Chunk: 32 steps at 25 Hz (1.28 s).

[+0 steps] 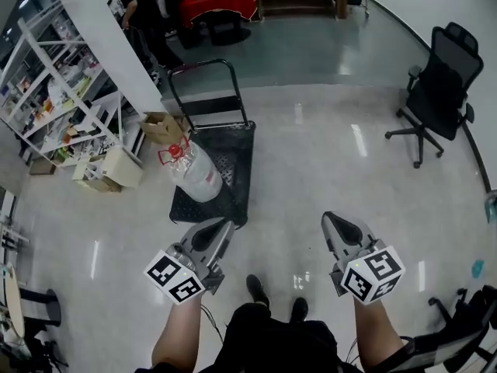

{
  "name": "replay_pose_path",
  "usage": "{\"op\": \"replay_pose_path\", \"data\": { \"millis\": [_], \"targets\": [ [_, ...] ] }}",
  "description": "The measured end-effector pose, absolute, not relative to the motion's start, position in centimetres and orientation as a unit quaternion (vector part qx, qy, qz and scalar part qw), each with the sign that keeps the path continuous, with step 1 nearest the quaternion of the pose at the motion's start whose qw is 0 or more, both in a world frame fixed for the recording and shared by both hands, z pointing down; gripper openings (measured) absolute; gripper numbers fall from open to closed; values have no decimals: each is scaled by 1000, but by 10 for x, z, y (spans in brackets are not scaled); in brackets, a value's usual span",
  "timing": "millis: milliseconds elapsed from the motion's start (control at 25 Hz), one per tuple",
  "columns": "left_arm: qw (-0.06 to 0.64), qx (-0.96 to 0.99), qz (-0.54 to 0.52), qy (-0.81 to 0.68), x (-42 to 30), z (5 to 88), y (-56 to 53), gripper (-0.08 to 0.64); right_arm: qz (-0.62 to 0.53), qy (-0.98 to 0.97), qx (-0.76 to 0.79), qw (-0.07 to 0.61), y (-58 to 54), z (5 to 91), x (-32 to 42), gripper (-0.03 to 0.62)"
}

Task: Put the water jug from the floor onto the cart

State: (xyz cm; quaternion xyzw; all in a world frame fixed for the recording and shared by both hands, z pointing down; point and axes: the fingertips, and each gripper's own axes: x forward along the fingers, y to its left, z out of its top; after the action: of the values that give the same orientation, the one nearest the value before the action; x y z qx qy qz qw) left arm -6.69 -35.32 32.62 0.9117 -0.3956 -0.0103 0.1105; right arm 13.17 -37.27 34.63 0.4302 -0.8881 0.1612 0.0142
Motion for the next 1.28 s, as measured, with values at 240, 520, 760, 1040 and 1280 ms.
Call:
{"op": "replay_pose_path", "data": {
  "millis": [240, 520, 760, 1040, 1280],
  "targets": [
    [95, 909, 11, -405, -78, 308, -278, -11, 159, -879, 450, -5, -301, 336, 145, 3],
    [92, 920, -2, -382, -86, 328, -168, -11, 148, -868, 474, 13, -194, 353, 134, 3],
    [110, 926, 10, -361, -145, 367, -68, -11, 164, -857, 485, 63, -80, 377, 74, 3],
    [125, 926, -27, -354, -172, 365, 12, -11, 143, -855, 489, 95, 26, 363, 45, 3],
    [114, 925, -46, -360, -163, 346, 74, -9, 147, -857, 482, 104, 105, 365, 54, 3]
  ]
}}
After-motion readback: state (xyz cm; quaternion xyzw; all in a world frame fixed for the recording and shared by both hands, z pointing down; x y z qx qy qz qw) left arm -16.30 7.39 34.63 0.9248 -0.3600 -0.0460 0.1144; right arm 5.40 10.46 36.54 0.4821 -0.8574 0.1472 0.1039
